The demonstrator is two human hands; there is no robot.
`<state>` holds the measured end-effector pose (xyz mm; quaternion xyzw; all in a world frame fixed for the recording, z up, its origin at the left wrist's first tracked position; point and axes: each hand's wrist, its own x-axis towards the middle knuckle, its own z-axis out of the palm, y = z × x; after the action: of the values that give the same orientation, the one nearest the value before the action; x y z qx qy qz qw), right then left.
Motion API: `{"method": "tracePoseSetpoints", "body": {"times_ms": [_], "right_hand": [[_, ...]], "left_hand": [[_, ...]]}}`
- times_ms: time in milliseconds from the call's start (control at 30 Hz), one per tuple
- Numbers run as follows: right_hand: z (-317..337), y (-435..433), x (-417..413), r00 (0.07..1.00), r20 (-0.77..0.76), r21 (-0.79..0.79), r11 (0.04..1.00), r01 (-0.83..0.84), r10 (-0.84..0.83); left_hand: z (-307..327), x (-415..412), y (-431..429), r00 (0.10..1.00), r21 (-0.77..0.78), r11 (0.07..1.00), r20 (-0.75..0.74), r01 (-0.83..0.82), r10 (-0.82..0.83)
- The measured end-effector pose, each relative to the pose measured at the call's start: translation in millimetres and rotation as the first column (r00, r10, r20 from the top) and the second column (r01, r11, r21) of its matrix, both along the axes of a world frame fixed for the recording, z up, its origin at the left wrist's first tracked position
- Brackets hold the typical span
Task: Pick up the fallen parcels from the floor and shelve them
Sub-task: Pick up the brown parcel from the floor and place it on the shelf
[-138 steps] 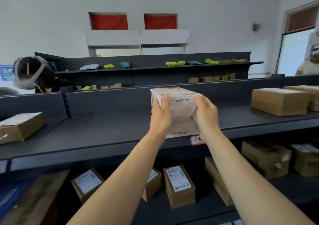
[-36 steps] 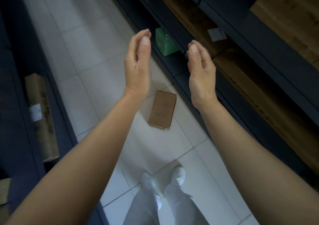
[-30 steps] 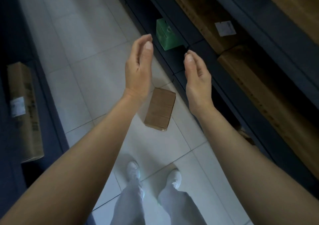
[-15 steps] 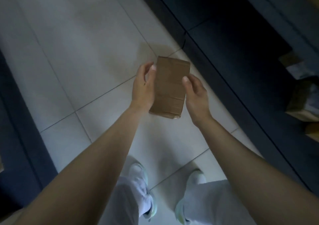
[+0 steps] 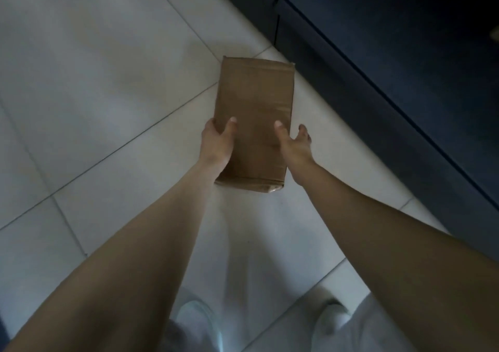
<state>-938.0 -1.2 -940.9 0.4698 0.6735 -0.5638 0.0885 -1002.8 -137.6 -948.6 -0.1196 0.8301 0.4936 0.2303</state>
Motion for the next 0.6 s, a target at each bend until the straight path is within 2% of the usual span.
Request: {"method": "tracePoseSetpoints", "body": {"times_ms": [167, 300, 467, 600], "right_hand": [[-29.9, 3.6, 2.3, 0.996, 0.089, -0.175, 0.984, 0.029, -0.014], [-22.0, -7.5, 3.7, 0.993, 0.109, -0.192, 0.979, 0.069, -0.048], [45.5, -14.7, 7.5, 0.989, 0.142, -0.213, 0.975, 0.062, -0.032], [136.1, -16.2, 6.3, 0.991, 0.137, -0.173, 0.985, 0.022, 0.002]], "left_hand": [[-22.5, -5.2, -4.1, 0.991, -0.072, 0.997, 0.125, -0.033, 0.042], [-8.3, -0.5, 1.0, 0.984, -0.137, 0.987, 0.149, -0.080, 0.100], [65.5, 5.1, -1.5, 0.984, -0.254, 0.963, 0.120, -0.094, 0.128], [158.7, 8.5, -4.6, 0.983, -0.248, 0.959, 0.081, -0.137, 0.162]]}}
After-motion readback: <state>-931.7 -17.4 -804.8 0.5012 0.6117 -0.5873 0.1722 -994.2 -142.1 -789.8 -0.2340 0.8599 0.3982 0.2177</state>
